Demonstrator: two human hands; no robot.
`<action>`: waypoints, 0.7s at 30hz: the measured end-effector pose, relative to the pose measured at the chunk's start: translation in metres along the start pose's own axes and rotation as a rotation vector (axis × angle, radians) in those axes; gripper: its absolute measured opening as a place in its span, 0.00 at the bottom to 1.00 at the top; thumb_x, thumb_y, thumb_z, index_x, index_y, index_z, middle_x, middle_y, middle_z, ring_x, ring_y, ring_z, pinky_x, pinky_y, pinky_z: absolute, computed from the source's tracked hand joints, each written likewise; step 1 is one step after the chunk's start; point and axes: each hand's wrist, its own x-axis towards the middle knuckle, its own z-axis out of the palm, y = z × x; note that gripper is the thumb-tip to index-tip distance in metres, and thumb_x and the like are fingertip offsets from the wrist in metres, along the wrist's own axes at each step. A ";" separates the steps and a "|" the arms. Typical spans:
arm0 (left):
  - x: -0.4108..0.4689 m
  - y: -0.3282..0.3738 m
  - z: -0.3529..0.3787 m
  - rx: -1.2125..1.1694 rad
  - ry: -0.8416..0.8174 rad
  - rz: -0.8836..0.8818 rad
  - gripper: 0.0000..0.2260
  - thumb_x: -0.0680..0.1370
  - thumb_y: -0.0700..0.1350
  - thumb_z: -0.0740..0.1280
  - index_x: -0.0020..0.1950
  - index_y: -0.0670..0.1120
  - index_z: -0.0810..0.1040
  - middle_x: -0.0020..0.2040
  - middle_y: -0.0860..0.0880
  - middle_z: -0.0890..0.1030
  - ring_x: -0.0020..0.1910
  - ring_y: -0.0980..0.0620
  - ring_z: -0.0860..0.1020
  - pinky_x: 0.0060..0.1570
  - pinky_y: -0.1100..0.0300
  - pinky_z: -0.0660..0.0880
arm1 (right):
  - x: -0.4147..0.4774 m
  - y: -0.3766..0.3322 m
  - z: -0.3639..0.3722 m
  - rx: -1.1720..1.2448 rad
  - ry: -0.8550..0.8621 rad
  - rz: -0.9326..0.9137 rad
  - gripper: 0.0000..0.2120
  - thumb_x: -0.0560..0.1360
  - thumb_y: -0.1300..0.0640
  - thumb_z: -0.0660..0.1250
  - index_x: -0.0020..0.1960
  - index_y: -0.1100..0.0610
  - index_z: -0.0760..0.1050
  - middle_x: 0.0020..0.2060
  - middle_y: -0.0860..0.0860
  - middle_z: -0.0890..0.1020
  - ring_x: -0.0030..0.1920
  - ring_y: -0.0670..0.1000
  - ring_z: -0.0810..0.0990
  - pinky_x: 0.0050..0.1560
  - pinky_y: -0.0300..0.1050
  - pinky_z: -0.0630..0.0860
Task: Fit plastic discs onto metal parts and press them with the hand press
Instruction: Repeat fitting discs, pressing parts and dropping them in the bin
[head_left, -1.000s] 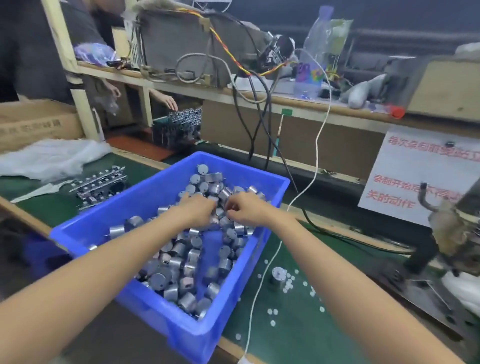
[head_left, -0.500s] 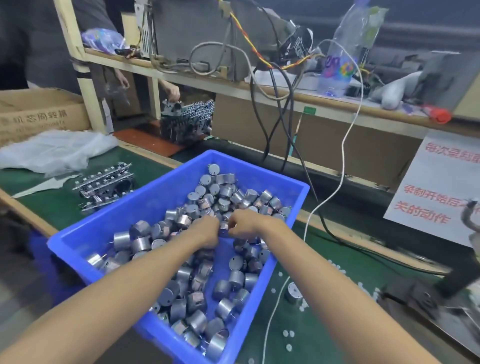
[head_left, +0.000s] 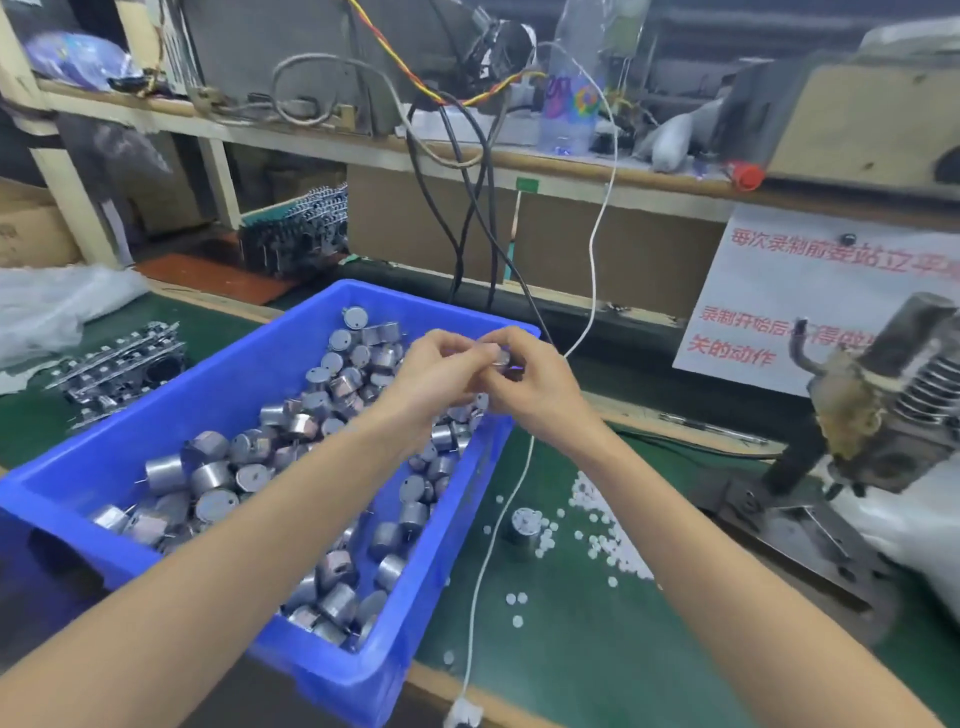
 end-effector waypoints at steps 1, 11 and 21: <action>-0.006 0.001 0.015 0.105 -0.044 0.033 0.05 0.76 0.45 0.67 0.44 0.46 0.73 0.42 0.49 0.79 0.42 0.52 0.79 0.41 0.60 0.73 | -0.014 0.004 -0.012 0.071 0.028 0.027 0.07 0.66 0.46 0.65 0.42 0.46 0.73 0.32 0.44 0.80 0.31 0.48 0.79 0.33 0.42 0.75; -0.020 -0.059 0.116 1.504 -0.627 0.068 0.13 0.74 0.31 0.60 0.58 0.37 0.75 0.59 0.37 0.74 0.54 0.39 0.78 0.48 0.54 0.74 | -0.152 0.096 -0.075 0.072 0.058 0.617 0.03 0.74 0.56 0.68 0.48 0.52 0.76 0.36 0.49 0.79 0.28 0.43 0.77 0.30 0.35 0.71; -0.025 -0.119 0.136 1.578 -0.425 -0.006 0.18 0.74 0.31 0.58 0.63 0.41 0.69 0.61 0.44 0.72 0.59 0.45 0.75 0.46 0.56 0.70 | -0.202 0.122 -0.064 0.303 0.202 0.611 0.07 0.80 0.59 0.60 0.57 0.55 0.71 0.45 0.50 0.78 0.33 0.44 0.80 0.31 0.37 0.73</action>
